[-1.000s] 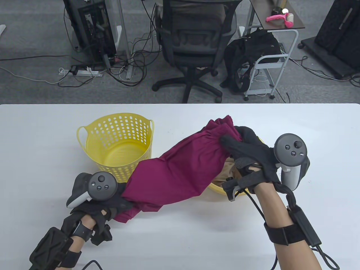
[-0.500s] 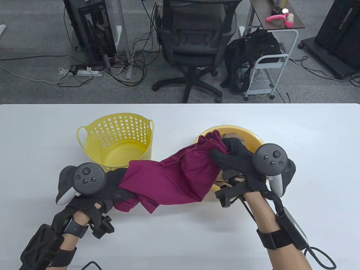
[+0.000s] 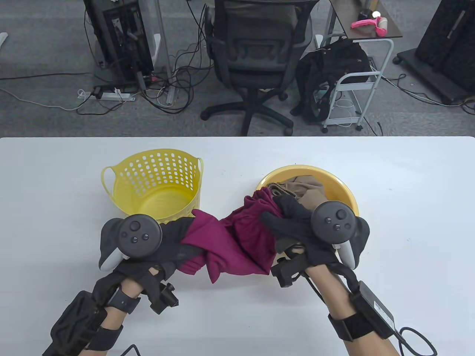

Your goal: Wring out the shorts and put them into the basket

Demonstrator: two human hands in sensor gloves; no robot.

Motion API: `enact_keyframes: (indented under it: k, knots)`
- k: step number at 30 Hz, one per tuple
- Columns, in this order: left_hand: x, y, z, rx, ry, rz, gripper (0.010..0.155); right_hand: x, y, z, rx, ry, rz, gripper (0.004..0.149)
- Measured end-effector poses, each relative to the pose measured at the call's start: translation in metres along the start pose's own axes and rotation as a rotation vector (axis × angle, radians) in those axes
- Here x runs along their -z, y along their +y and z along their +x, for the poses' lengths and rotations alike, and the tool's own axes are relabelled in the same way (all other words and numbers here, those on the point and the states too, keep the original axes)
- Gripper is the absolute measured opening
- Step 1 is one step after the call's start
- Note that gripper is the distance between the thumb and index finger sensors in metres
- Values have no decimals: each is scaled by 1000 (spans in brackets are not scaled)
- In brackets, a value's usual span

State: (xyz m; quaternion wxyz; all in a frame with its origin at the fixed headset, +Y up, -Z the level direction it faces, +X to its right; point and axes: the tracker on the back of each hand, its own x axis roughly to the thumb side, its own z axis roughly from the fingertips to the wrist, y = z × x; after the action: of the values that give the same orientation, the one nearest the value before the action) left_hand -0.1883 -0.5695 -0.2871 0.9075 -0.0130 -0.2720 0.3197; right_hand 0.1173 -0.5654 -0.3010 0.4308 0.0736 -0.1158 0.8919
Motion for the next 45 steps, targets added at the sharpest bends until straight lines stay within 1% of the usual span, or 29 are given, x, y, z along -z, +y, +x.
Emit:
enact_keyframes:
  k: [5,15,25,28,32,35,37,38,40,45]
  knots:
    - [7,-10,8,-22,-11,-1,53,-2,5,3,-13,-4,6,52]
    - [15,-30,14,-38,24,38,54,-5,19,7,-23,-1,32,52]
    - [16,-49,16,-161,-10,62,66,-6,27,16,48,-6,57,52]
    - [14,-53,16,-207,-30,63,74,-6,28,14,89,3,53,52]
    - [15,-60,16,-232,-75,19,99,-7,31,11,140,15,63,52]
    - [15,-64,17,-212,-87,22,118,-7,32,12,170,12,74,53]
    - [14,-65,17,-186,-88,35,127,-8,34,13,186,3,96,53]
    - [14,-64,16,-179,-81,58,129,-8,35,13,200,-1,105,53]
    - [14,-64,15,-187,-79,71,132,-10,37,14,223,-9,131,54]
    - [14,-62,13,-142,-70,95,133,-13,43,17,251,-56,192,54]
